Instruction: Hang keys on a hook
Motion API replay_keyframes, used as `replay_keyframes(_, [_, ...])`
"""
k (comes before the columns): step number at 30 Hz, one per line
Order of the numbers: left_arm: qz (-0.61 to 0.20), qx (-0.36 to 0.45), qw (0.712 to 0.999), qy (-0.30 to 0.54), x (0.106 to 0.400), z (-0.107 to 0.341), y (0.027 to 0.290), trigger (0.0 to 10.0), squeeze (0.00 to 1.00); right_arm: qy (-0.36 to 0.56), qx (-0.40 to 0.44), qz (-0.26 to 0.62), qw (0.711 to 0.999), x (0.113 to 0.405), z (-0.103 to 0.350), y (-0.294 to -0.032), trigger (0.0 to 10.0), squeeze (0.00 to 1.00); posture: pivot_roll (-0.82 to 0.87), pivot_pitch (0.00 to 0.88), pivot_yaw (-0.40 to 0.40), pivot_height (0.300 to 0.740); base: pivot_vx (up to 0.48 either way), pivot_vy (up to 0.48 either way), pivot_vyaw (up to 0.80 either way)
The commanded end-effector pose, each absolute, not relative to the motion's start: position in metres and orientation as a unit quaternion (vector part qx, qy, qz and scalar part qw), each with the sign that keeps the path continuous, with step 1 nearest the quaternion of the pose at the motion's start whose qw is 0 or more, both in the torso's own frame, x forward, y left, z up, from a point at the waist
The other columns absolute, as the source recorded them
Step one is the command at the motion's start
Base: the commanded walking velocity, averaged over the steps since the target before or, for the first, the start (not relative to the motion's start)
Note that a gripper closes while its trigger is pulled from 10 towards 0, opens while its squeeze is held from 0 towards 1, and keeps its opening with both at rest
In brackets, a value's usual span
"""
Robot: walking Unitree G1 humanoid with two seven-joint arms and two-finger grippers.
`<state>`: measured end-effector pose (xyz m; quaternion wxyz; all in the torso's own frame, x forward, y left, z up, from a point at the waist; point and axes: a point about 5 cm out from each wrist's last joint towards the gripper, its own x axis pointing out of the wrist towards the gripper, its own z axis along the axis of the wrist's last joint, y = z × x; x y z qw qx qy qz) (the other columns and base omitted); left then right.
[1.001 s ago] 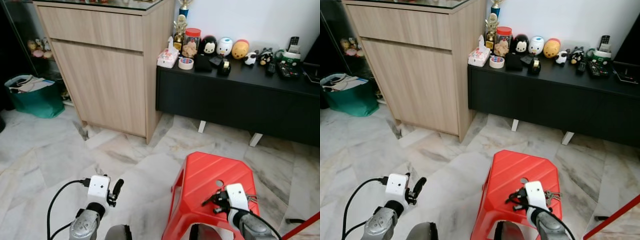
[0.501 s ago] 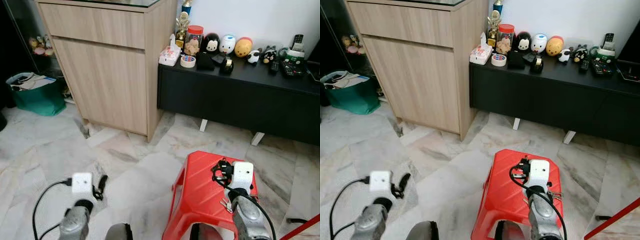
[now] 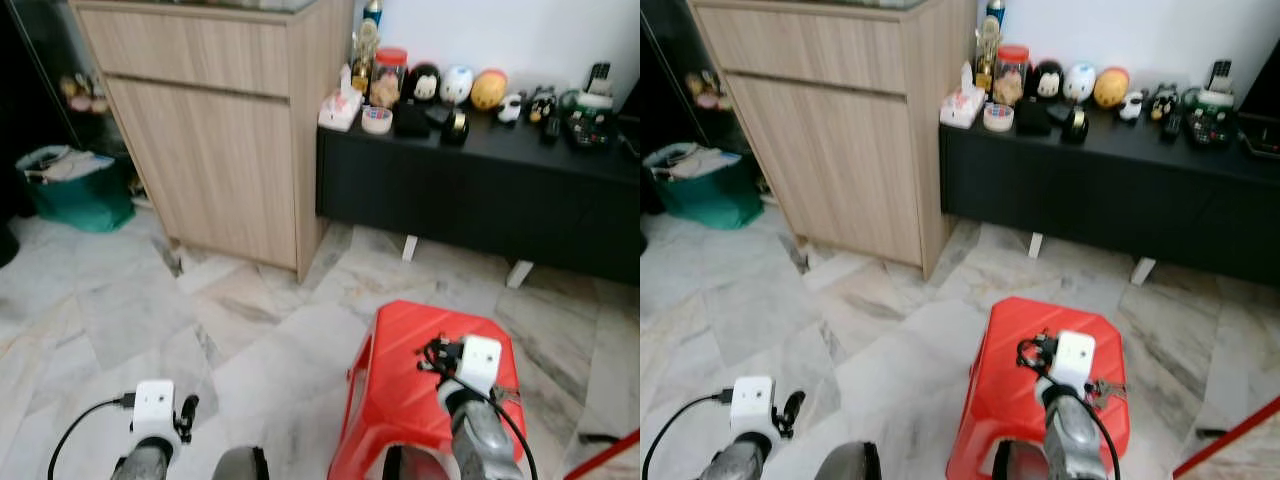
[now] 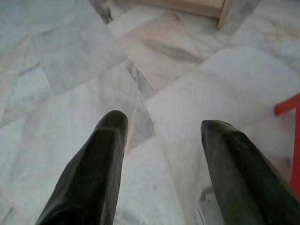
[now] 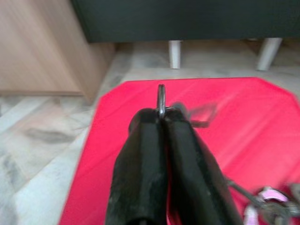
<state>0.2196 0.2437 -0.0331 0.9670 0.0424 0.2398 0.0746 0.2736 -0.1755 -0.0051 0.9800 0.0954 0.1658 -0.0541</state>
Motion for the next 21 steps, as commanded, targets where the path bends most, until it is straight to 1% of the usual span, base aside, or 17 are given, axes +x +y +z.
replay_keyframes(1, [0.075,0.046,0.963,0.254,0.219,-0.037,0.242,10.0,0.0,0.159,0.097,-0.049,0.981,0.281,0.001,-0.174,10.0,0.0,0.09,0.0,-0.032,0.654,0.0,0.0,0.0])
replay_keyframes(5, [0.071,0.041,0.958,0.276,0.212,-0.044,0.239,10.0,0.0,0.143,0.086,-0.029,0.986,0.286,0.008,-0.171,10.0,0.0,0.07,0.0,-0.03,0.674,0.0,0.0,0.0])
replay_keyframes(7, [0.088,0.034,0.95,0.298,0.204,-0.05,0.241,10.0,0.0,0.147,0.081,-0.038,0.985,0.283,0.004,-0.176,10.0,0.0,0.07,0.0,-0.032,0.699,0.0,0.0,0.0])
replay_keyframes(14, [0.09,0.031,0.945,0.312,0.196,-0.056,0.238,10.0,0.0,0.167,0.074,-0.042,0.982,0.273,-0.006,-0.176,10.0,0.0,0.08,0.0,-0.04,0.739,0.0,0.0,0.0])
replay_keyframes(17, [0.097,0.022,0.942,0.321,0.192,-0.06,0.237,10.0,0.0,0.171,0.078,-0.046,0.981,0.27,-0.009,-0.176,10.0,0.0,0.08,0.0,-0.046,0.74,0.0,0.0,0.0])
replay_keyframes(21, [0.101,0.022,0.93,0.352,0.181,-0.068,0.235,10.0,0.0,0.174,0.076,-0.047,0.981,0.268,-0.011,-0.173,10.0,0.0,0.08,0.0,-0.057,0.74,0.0,0.0,0.0])
